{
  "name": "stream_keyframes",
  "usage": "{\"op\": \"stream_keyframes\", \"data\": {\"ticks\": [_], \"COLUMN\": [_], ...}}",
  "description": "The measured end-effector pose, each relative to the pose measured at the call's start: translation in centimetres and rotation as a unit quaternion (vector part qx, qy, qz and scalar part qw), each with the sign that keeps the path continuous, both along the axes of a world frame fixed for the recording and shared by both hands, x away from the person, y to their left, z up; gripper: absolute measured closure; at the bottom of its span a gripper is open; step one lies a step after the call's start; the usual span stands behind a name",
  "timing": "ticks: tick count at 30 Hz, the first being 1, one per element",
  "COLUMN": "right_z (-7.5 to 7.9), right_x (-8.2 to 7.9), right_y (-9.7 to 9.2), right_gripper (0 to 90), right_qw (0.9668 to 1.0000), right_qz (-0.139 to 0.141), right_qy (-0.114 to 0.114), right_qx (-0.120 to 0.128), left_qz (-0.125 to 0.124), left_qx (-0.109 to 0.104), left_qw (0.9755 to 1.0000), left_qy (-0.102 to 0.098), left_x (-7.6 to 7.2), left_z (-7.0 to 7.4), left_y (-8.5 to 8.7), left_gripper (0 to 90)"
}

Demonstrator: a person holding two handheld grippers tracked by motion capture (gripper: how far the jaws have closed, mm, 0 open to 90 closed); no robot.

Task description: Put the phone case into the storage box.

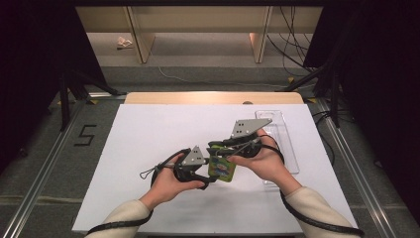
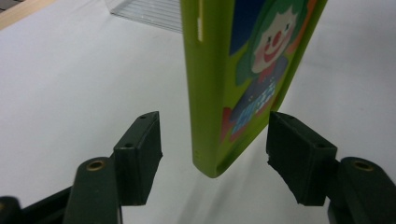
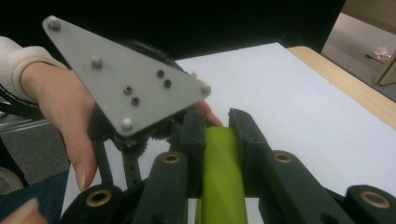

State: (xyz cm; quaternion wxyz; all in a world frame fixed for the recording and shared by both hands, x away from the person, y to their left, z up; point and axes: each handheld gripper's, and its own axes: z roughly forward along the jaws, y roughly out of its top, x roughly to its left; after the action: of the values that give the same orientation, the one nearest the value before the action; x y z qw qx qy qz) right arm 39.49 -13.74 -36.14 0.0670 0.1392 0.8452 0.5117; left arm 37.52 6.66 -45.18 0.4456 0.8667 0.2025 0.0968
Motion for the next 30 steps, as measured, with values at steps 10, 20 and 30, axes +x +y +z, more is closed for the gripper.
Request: {"op": "stream_keyframes", "data": {"ticks": [10,20,30], "right_z": [0.02,0.00,0.23], "right_x": [0.01,0.10,0.23], "right_y": [-0.01,-0.11,-0.44], "right_gripper": [77.6,77.7,77.6], "right_qw": [0.9999,0.9998,0.9993], "right_qz": [0.009,0.008,0.010], "right_qy": [0.009,0.013,0.022], "right_qx": [0.007,0.011,0.027], "left_qz": [-0.016,-0.028,-0.017], "left_qx": [0.000,-0.010,-0.015], "left_qw": [0.9999,0.9995,0.9997], "left_qy": [0.004,0.012,0.010], "left_x": [0.12,0.07,0.03], "left_z": [-0.13,0.18,0.74], "left_y": [0.01,0.15,0.38], "left_gripper": [47.5,62.3,71.7]}}
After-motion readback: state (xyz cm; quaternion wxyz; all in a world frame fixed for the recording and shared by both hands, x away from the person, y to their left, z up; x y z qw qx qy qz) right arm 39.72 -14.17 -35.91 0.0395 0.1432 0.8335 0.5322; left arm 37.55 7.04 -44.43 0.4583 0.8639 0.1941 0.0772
